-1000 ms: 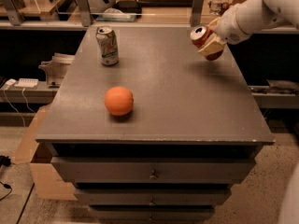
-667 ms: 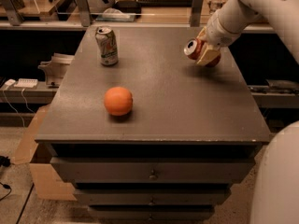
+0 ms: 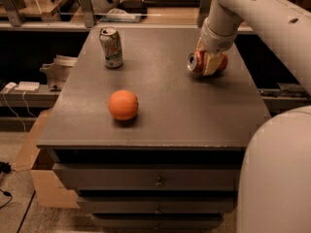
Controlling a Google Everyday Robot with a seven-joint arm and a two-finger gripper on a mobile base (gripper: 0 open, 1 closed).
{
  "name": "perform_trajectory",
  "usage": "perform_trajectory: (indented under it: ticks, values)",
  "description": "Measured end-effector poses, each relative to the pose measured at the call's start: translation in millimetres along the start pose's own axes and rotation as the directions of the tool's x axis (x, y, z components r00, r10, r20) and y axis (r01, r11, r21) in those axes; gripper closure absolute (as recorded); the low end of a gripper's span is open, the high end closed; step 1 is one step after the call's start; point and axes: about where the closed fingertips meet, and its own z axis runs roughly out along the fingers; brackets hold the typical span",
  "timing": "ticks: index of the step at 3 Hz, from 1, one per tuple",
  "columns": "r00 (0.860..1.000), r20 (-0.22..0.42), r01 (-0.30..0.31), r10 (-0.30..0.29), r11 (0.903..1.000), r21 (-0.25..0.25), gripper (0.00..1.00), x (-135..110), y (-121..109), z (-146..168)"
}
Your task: Knock coke can over
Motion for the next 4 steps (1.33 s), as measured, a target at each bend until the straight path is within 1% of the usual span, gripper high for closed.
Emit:
perform_trajectory:
  ticks: [1,2,3,4]
  values:
    - [0.998,-0.037,0.048,-0.050,0.9972,-0.058,1.00,-2.9,6.0,4.8]
    - [0.996,-0.060,0.062,-0.068,0.9939,-0.091,0.82,-3.6,8.6,7.5]
    - [0.994,-0.074,0.068,-0.076,0.9916,-0.110,0.59,-2.9,8.6,7.8]
    - [0.993,-0.084,0.069,-0.079,0.9908,-0.117,0.36,-1.6,7.1,7.4]
